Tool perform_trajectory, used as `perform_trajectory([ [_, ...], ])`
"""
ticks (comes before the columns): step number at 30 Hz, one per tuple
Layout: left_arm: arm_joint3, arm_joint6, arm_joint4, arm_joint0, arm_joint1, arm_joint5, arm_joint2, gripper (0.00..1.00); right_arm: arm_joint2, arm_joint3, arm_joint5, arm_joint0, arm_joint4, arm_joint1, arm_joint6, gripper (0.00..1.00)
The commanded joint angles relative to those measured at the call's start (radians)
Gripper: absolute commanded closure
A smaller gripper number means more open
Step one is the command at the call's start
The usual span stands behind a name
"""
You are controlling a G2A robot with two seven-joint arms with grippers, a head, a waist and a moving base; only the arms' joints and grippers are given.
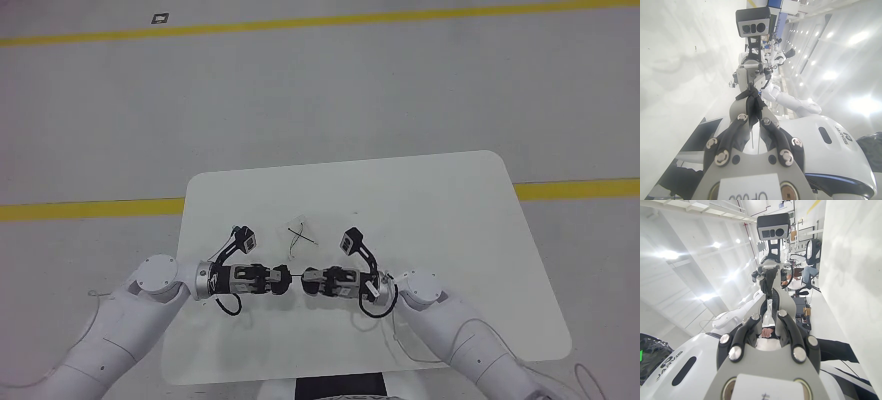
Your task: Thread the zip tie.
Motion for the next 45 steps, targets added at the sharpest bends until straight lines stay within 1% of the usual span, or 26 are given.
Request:
perform_trajectory([
  [1, 0.0, 0.0, 0.0, 0.0, 0.0, 0.0, 0.0, 1.0, 0.001, 0.001, -0.001, 0.002, 0.0, 0.0, 0.0, 0.88],
  [3, 0.0, 0.0, 0.0, 0.0, 0.0, 0.0, 0.0, 1.0, 0.001, 0.002, -0.002, 0.003, 0.0, -0.001, -0.001, 0.88],
  [8, 0.0, 0.0, 0.0, 0.0, 0.0, 0.0, 0.0, 1.0, 0.002, 0.008, -0.005, 0.006, 0.001, -0.002, -0.005, 0.92],
  [16, 0.0, 0.0, 0.0, 0.0, 0.0, 0.0, 0.0, 1.0, 0.002, 0.012, -0.009, 0.008, 0.003, -0.004, -0.006, 0.91],
  [18, 0.0, 0.0, 0.0, 0.0, 0.0, 0.0, 0.0, 1.0, 0.003, 0.012, -0.01, 0.008, 0.003, -0.004, -0.005, 0.93],
  [20, 0.0, 0.0, 0.0, 0.0, 0.0, 0.0, 0.0, 1.0, 0.003, 0.013, -0.009, 0.009, 0.003, -0.004, -0.004, 1.0],
  [30, 0.0, 0.0, 0.0, 0.0, 0.0, 0.0, 0.0, 1.0, 0.005, 0.009, -0.012, 0.005, 0.001, -0.005, -0.005, 1.0],
  [31, 0.0, 0.0, 0.0, 0.0, 0.0, 0.0, 0.0, 0.76, 0.005, 0.009, -0.011, 0.005, 0.0, -0.005, -0.005, 1.0],
  [32, 0.0, 0.0, 0.0, 0.0, 0.0, 0.0, 0.0, 0.41, 0.005, 0.01, -0.011, 0.004, 0.0, -0.005, -0.005, 1.0],
  [33, 0.0, 0.0, 0.0, 0.0, 0.0, 0.0, 0.0, 0.1, 0.005, 0.009, -0.011, 0.004, -0.001, -0.005, -0.005, 1.0],
  [34, -0.001, 0.006, 0.001, 0.001, 0.0, 0.001, 0.001, 0.0, 0.005, 0.009, -0.01, 0.004, -0.001, -0.005, -0.005, 1.0],
  [35, -0.008, 0.022, 0.005, 0.002, -0.002, 0.004, 0.004, 0.0, 0.006, 0.009, -0.01, 0.004, -0.001, -0.005, -0.005, 1.0],
  [37, -0.015, 0.034, 0.009, 0.004, -0.003, 0.008, 0.007, 0.0, 0.006, 0.009, -0.009, 0.003, -0.003, -0.005, -0.005, 1.0],
  [45, -0.006, 0.037, 0.003, -0.004, -0.008, 0.009, 0.011, 0.0, 0.0, 0.011, -0.009, 0.0, 0.004, -0.008, -0.013, 1.0],
])
